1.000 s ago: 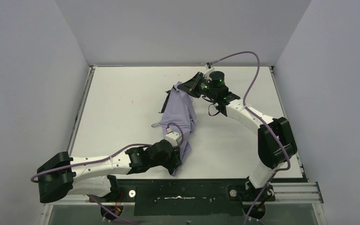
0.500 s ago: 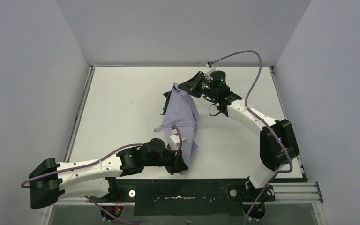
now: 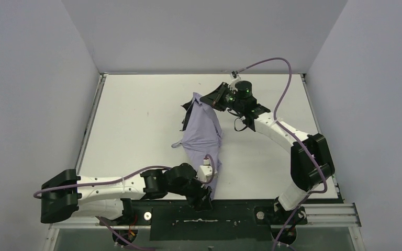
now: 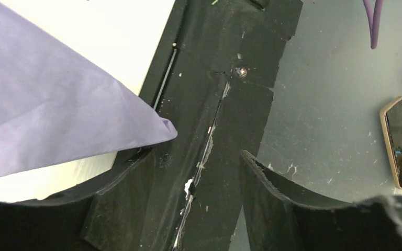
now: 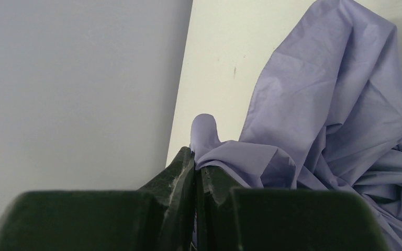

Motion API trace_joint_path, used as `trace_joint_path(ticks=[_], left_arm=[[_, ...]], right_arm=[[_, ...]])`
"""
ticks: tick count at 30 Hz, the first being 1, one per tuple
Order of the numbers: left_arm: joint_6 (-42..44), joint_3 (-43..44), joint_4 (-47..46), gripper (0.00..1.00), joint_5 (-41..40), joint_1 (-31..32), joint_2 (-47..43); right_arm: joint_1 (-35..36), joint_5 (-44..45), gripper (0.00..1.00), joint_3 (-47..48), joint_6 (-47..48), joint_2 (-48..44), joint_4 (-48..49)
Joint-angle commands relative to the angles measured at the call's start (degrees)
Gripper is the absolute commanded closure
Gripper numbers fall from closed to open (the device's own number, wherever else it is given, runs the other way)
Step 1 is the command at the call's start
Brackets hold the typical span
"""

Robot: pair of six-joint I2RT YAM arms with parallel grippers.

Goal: Put away the umbrella

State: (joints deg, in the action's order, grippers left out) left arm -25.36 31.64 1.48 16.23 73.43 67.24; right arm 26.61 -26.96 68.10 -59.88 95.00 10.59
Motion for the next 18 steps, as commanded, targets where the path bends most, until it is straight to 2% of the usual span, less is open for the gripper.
trace_joint_path(ticks=[1, 7, 11, 14, 18], left_arm=[[-1.0, -0.2, 1.0, 0.43, -4.8, 0.0, -5.1], [-6.5, -6.4, 2.7, 0.43, -14.7, -0.8, -16.1], [-10.3, -11.2, 1.9, 0.52, -17.5, -3.7, -24.9], [-11.4, -13.2, 2.5, 0.55, -18.2, -6.1, -30.3], [-11.9, -14.9, 2.8, 0.67, -17.7, -9.7, -31.0]], right_arm=[[-0.3, 1.3, 1.0, -1.4, 3.4, -5.3, 0.4], [-0.2, -1.4, 1.0, -4.9, 4.7, -9.0, -2.5], [0.5, -3.7, 1.0, -6.1, 6.5, -12.0, -6.2], [1.0, -5.4, 1.0, -6.2, 8.2, -14.2, -10.1], [3.2, -7.2, 1.0, -7.2, 10.0, -17.9, -16.7]])
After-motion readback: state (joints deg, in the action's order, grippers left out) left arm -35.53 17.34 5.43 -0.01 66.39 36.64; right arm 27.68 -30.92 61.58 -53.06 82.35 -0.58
